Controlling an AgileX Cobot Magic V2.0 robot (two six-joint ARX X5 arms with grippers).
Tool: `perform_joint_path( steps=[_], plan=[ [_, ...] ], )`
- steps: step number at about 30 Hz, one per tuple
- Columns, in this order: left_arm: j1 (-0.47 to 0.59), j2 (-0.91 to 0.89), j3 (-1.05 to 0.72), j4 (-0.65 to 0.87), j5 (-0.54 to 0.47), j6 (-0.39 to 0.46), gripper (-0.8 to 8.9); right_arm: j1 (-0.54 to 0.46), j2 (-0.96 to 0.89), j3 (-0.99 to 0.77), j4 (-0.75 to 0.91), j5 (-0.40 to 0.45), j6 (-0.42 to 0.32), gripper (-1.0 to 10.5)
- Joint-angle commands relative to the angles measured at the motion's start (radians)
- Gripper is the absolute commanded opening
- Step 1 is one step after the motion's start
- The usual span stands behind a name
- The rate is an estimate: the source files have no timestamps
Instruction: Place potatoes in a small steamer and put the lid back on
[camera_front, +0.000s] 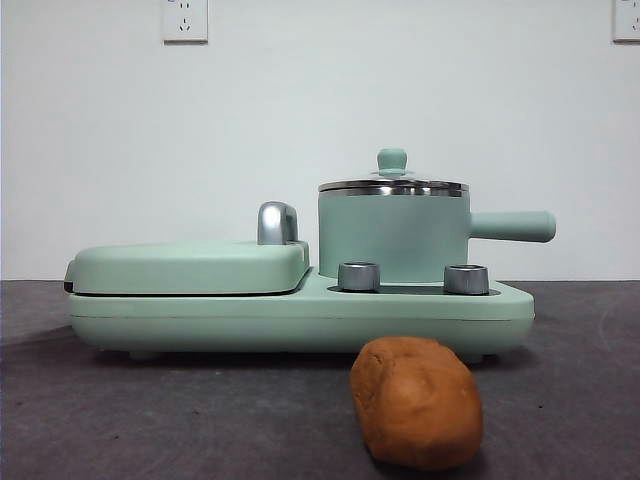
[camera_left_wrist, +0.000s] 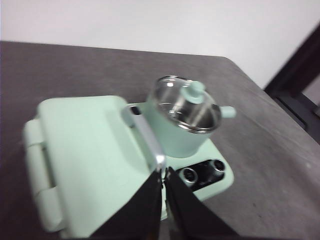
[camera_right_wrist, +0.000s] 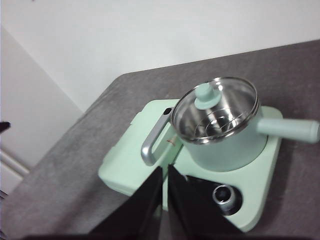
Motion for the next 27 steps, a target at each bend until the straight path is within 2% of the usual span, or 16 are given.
perform_joint_path(
  steps=[1, 8, 10, 12, 15, 18, 27],
  plan=[
    [-0.006, 0.026, 0.026, 0.028, 0.013, 0.034, 0.30, -0.001, 0.015, 0.023, 0.009, -0.003, -0.054, 0.1],
    [-0.006, 0.094, 0.026, 0.043, 0.013, 0.035, 0.30, -0.001, 0.037, 0.023, -0.032, 0.006, -0.060, 0.2],
    [-0.006, 0.113, 0.026, 0.047, 0.013, 0.033, 0.57, -0.001, 0.043, 0.023, -0.040, 0.006, -0.060, 0.4],
    [-0.010, 0.132, 0.026, 0.061, 0.013, 0.024, 1.53, -0.001, 0.045, 0.023, -0.051, 0.007, -0.060, 1.6],
    [-0.031, 0.161, 0.030, 0.088, 0.016, -0.010, 3.58, -0.001, 0.048, 0.023, -0.061, 0.006, -0.060, 4.2],
    [-0.068, 0.204, 0.058, 0.089, 0.018, -0.027, 4.40, 0.000, 0.048, 0.023, -0.061, 0.006, -0.060, 5.4],
    [-0.253, 0.439, 0.269, 0.084, 0.017, -0.008, 4.40, 0.000, 0.048, 0.023, -0.061, 0.004, -0.060, 5.5]
  ],
)
